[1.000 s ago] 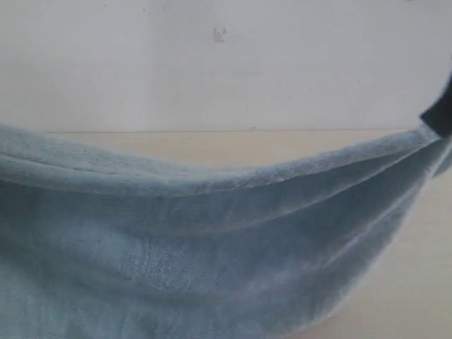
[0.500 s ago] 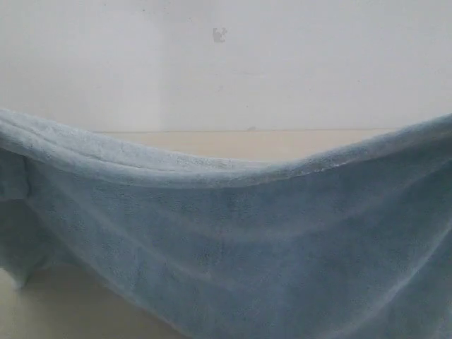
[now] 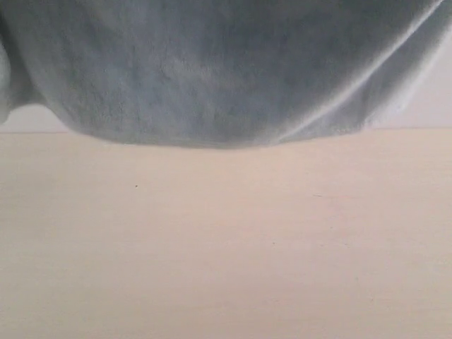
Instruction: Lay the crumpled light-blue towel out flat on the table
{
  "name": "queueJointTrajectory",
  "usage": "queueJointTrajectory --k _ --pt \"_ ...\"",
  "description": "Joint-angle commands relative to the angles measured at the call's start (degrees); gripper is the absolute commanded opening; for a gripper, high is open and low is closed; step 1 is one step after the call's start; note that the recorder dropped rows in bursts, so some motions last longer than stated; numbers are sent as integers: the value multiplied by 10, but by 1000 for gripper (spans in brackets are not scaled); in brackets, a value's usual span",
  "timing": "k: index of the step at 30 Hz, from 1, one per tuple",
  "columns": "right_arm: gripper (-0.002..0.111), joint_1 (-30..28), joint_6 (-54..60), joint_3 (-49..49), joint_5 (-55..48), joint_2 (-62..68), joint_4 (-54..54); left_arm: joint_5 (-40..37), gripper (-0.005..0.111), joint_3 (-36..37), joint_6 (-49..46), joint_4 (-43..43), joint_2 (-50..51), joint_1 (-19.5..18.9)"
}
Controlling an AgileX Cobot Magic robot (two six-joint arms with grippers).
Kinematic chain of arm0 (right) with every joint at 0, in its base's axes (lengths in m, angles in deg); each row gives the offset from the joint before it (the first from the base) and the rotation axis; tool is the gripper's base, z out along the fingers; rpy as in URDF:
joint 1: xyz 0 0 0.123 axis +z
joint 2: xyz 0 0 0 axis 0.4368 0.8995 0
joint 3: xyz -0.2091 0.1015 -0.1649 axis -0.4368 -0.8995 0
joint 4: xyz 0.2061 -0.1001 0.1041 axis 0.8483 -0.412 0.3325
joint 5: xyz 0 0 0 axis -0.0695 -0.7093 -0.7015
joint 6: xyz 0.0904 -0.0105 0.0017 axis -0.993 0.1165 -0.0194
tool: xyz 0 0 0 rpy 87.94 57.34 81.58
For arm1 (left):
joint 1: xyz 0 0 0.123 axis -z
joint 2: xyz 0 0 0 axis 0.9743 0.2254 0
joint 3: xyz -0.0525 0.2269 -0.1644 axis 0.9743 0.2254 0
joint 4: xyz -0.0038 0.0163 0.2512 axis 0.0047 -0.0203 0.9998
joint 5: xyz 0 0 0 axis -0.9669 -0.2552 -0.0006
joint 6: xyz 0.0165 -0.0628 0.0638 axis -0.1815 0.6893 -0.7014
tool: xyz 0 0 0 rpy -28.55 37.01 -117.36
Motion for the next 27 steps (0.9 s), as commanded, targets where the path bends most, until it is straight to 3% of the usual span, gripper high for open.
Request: queueJointTrajectory --k 1,9,16,27 --pt "0 -14 32 -44 -36 14 93 -90 4 6 -33 11 23 4" --pt "0 -104 87 -282 -29 135 300 -265 4 161 -52 -27 127 4" --pt "0 -108 90 -405 16 174 316 -272 4 255 -63 -41 169 4" --pt "0 -108 91 -430 68 174 320 -272 4 268 -63 -47 172 4"
